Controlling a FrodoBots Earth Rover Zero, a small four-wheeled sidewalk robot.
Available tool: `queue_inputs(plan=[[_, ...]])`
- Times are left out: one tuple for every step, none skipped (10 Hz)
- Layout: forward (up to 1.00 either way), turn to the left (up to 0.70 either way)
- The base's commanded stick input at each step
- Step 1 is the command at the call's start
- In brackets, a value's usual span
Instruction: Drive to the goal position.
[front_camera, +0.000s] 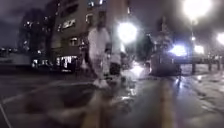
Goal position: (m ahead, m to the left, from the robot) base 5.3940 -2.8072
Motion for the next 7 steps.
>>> queue_inputs(plan=[[0.45, 0.00], [0.45, 0.00], [0.45, 0.00], [0.45, 0.00], [0.45, 0.00], [0.45, 0.00], [0.45, 0.00]])
